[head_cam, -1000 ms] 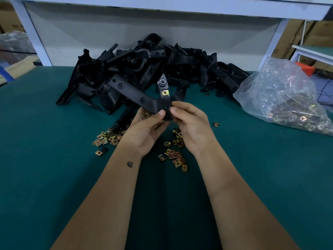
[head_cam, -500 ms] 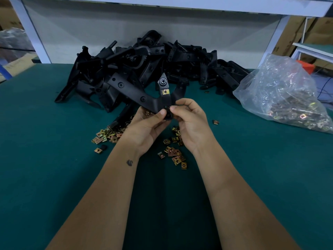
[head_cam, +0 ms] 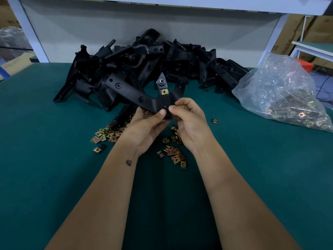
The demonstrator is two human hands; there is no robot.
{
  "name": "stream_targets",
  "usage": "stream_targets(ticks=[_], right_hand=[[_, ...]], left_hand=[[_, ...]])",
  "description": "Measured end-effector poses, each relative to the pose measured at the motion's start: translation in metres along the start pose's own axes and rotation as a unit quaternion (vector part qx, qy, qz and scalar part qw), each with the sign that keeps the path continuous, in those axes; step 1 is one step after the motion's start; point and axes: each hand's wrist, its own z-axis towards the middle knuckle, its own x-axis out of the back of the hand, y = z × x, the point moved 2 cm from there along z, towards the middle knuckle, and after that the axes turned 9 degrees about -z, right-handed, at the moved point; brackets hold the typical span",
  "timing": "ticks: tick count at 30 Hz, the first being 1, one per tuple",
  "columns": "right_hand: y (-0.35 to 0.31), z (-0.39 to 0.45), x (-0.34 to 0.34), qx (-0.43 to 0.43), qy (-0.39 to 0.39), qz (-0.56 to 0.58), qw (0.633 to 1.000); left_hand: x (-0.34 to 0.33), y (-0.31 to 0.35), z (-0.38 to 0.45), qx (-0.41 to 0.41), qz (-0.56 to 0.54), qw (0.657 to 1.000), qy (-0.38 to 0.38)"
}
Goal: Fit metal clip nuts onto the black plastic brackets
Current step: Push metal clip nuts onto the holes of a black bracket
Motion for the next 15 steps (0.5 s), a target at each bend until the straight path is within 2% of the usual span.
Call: stream_targets(ticks=[7, 13, 15], right_hand=[[0.0003, -0.0009, -0.0013, -0.001, 0.006, -0.042, 0.999], [-0.0041, -0.0014, 0.0005, 0.024, -0.018, 0.04, 0.999], [-0.0062, -0.0007, 0.0012, 0.043, -0.015, 0.034, 0.998]], left_hand=[[-0.0001, -0.0014, 0.0, 0.007, 0.026, 1.0, -0.001], [-0.0043, -0.0022, 0.0011, -0.006, -0.031, 0.999, 0.009], [-0.0034, -0.0013, 0.0018, 0.004, -0.057, 0.998, 0.014]])
